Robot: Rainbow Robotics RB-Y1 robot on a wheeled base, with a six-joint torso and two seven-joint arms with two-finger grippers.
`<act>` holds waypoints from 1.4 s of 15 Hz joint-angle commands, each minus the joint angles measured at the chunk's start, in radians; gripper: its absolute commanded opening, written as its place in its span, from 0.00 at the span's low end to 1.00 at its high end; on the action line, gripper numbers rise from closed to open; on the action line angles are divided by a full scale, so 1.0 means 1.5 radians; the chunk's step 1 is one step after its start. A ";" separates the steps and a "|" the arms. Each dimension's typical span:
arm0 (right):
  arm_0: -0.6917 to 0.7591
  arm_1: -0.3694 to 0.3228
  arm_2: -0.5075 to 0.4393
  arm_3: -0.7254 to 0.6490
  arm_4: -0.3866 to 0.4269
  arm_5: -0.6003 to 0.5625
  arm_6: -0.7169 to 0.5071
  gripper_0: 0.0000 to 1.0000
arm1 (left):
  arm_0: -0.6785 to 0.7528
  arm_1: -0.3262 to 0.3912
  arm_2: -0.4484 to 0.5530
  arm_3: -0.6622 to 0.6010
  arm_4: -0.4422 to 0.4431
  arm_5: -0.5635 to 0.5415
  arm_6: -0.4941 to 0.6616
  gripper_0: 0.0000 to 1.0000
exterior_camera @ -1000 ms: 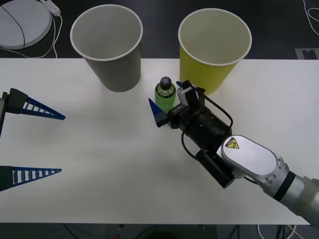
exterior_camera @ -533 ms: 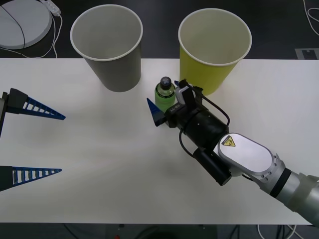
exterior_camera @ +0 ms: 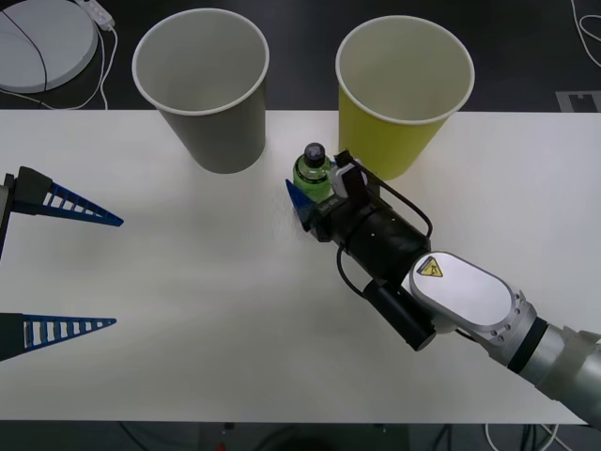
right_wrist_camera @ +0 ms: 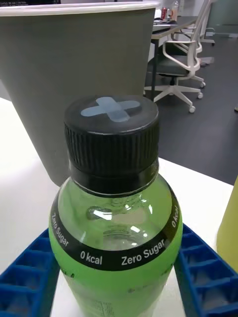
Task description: Put the can into the green bin and the plastic bottle into the gray bin
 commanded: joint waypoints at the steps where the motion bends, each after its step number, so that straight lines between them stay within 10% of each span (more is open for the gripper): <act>1: 0.000 0.000 0.001 0.000 0.000 0.000 0.001 0.00 | 0.000 0.000 0.000 0.000 0.000 0.000 0.000 1.00; 21: 0.043 -0.070 0.001 -0.108 0.006 -0.023 -0.021 0.00 | 0.000 0.000 0.000 0.000 0.000 0.000 0.000 1.00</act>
